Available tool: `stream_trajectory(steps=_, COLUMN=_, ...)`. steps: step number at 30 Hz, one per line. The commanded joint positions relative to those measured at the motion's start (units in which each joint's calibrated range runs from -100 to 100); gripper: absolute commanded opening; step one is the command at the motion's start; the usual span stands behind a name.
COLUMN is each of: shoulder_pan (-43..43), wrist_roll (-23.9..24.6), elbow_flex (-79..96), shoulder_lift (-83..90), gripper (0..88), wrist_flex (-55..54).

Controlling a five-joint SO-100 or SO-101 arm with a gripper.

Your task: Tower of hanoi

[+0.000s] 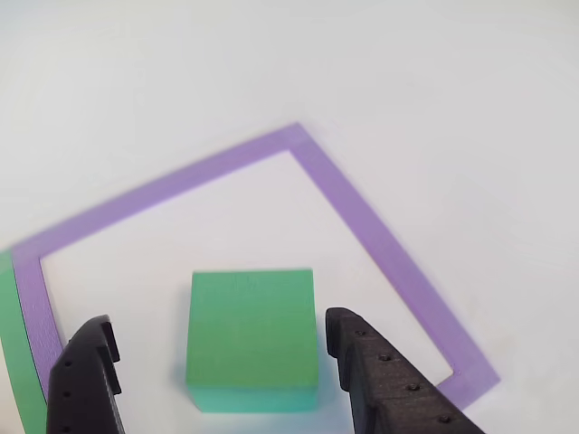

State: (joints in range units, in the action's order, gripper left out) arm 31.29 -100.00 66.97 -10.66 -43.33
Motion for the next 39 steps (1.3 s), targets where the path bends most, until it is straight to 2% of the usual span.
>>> stream_trajectory(steps=1, shoulder_pan=-0.45, wrist_roll=0.00, elbow_flex=-0.59, shoulder_lift=11.79, gripper=27.4, wrist_flex=7.68)
stream_trajectory(steps=4, shoulder_pan=-0.75, wrist_roll=0.00, elbow_flex=-2.22, shoulder_lift=23.32, gripper=26.3, wrist_flex=22.00)
stream_trajectory(steps=8, shoulder_pan=-0.83, wrist_roll=0.00, elbow_flex=-10.04, shoulder_lift=38.15, gripper=21.2, wrist_flex=50.74)
stream_trajectory(steps=11, shoulder_pan=-2.51, wrist_roll=0.00, elbow_flex=-19.31, shoulder_lift=45.92, gripper=11.4, wrist_flex=72.59)
stream_trajectory(steps=14, shoulder_pan=-6.47, wrist_roll=0.00, elbow_flex=-27.39, shoulder_lift=50.65, gripper=0.6, wrist_flex=89.10)
stream_trajectory(steps=20, shoulder_pan=-16.84, wrist_roll=0.00, elbow_flex=-48.29, shoulder_lift=53.77, gripper=0.0, wrist_flex=117.59)
stream_trajectory(steps=24, shoulder_pan=-23.17, wrist_roll=0.00, elbow_flex=-57.20, shoulder_lift=55.13, gripper=0.0, wrist_flex=128.44)
stream_trajectory(steps=27, shoulder_pan=-27.14, wrist_roll=1.10, elbow_flex=-59.11, shoulder_lift=56.58, gripper=0.0, wrist_flex=131.76)
stream_trajectory(steps=31, shoulder_pan=-31.79, wrist_roll=6.07, elbow_flex=-58.38, shoulder_lift=58.34, gripper=0.0, wrist_flex=133.70)
stream_trajectory(steps=39, shoulder_pan=-40.33, wrist_roll=5.51, elbow_flex=-51.93, shoulder_lift=62.67, gripper=0.0, wrist_flex=132.32)
